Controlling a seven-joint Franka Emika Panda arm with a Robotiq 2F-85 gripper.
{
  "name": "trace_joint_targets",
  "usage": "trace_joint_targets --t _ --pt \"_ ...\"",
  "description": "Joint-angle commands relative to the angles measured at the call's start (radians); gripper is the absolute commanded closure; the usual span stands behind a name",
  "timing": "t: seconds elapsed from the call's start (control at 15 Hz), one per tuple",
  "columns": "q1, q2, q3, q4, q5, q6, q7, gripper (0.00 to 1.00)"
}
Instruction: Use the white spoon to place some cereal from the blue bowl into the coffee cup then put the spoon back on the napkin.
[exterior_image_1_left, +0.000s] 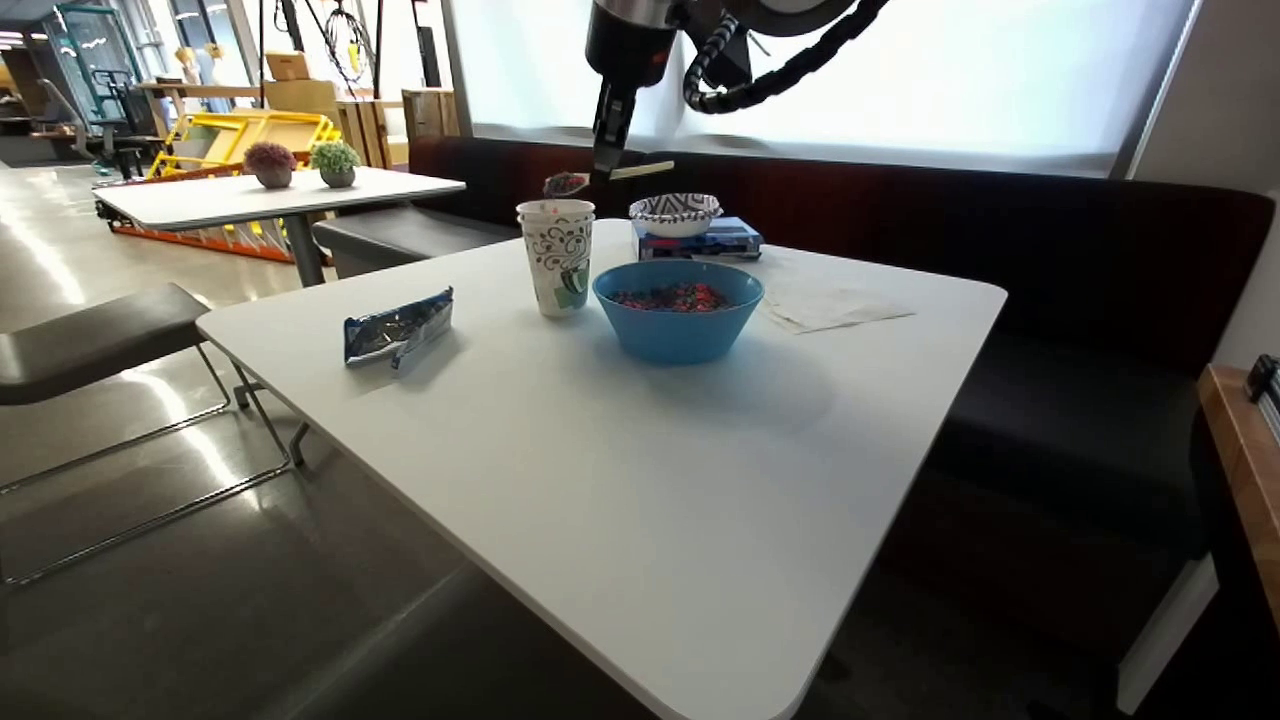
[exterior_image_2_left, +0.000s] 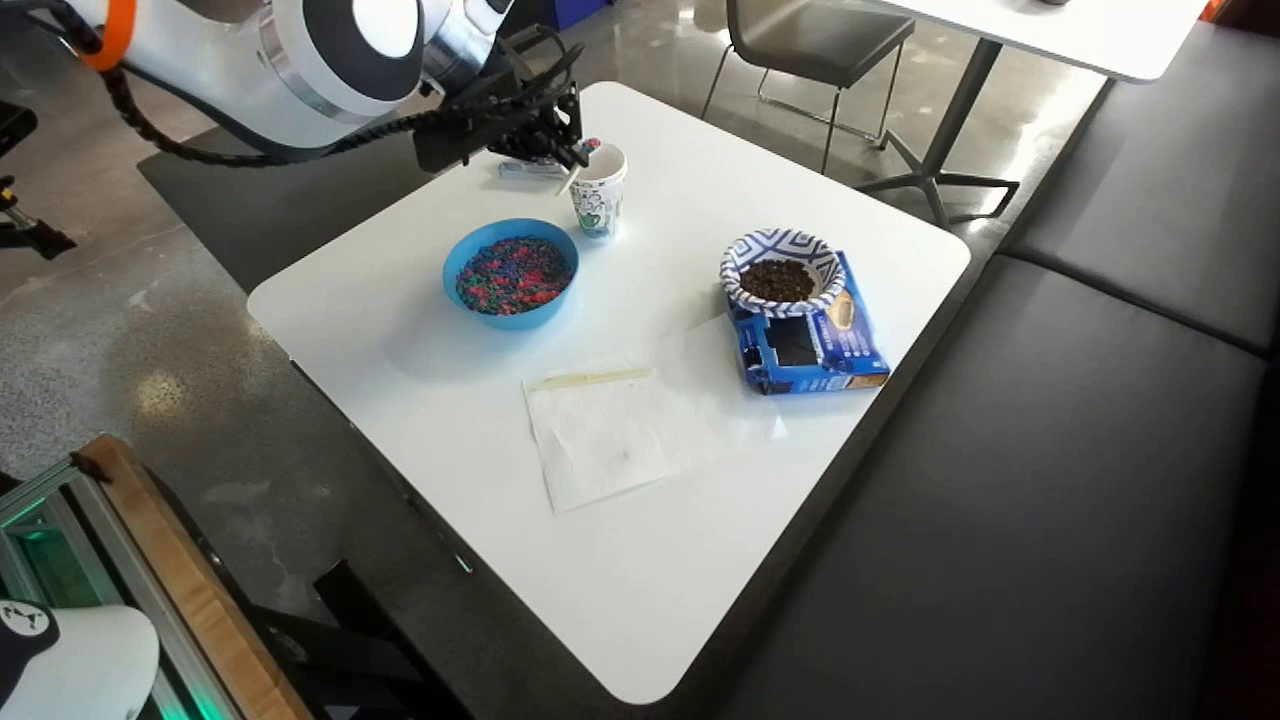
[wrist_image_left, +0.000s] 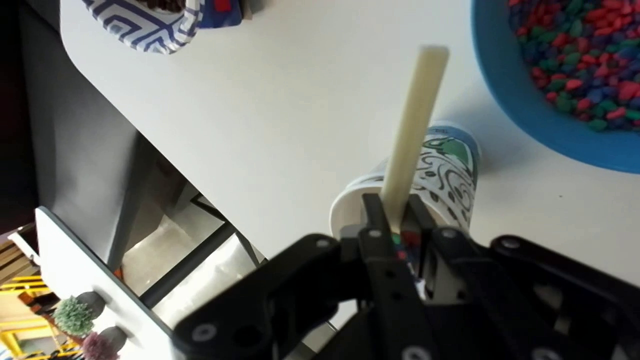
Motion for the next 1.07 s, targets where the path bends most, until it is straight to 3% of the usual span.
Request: trace_joint_targets --t 0.0,0.53,1.0 --pt "0.073 0.04 -0.067 0.024 -0.043 -0.05 0.044 0.96" --pt "0.24 0.104 -0.228 0.043 -0.143 -0.057 0.072 0.96" --pt "0.169 0.087 -0.153 0.09 -0.454 -0.181 0.25 0.96"
